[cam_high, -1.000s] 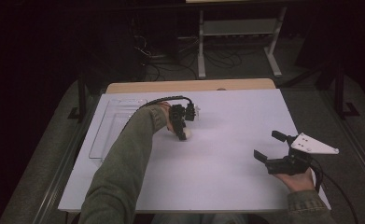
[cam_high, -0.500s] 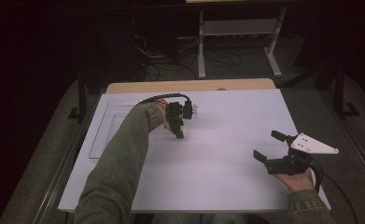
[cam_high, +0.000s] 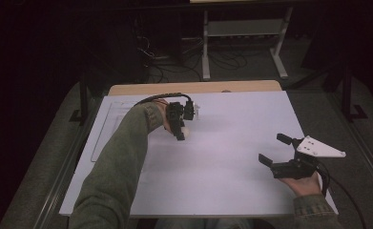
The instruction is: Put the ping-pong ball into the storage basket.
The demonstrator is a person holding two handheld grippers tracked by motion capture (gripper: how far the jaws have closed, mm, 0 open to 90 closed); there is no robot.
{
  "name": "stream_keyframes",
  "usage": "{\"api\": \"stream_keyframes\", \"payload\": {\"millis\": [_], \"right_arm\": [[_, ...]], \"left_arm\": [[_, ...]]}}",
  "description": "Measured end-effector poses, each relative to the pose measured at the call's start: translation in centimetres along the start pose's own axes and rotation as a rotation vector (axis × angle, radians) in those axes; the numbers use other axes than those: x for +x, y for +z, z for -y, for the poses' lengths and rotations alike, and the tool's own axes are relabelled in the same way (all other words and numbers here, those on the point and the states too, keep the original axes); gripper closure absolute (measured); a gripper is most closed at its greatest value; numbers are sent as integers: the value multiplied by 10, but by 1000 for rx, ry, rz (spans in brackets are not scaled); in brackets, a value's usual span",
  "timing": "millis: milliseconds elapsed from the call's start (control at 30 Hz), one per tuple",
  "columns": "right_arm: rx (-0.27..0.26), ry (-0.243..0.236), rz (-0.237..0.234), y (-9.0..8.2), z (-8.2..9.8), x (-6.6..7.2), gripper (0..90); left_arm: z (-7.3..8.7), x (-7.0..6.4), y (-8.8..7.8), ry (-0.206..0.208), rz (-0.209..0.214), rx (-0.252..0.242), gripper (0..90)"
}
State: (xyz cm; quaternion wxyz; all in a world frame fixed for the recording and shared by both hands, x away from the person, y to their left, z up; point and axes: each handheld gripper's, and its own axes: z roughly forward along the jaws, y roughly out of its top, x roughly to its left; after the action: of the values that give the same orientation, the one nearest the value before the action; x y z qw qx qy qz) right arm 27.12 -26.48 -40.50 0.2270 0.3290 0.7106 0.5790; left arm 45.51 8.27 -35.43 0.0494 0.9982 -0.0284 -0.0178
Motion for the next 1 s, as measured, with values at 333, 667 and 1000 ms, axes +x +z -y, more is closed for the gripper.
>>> {"api": "stream_keyframes", "payload": {"millis": [333, 667, 1000], "right_arm": [[18, -9, -10, 2, 1, 1, 0], [24, -6, -16, 3, 1, 1, 0], [19, -1, -15, 3, 1, 1, 0]], "left_arm": [[-3, -3, -16, -9, -11, 7, 509], [-8, -13, -32, 15, -22, 23, 509], [-8, -19, -56, 4, -37, 2, 509]]}}
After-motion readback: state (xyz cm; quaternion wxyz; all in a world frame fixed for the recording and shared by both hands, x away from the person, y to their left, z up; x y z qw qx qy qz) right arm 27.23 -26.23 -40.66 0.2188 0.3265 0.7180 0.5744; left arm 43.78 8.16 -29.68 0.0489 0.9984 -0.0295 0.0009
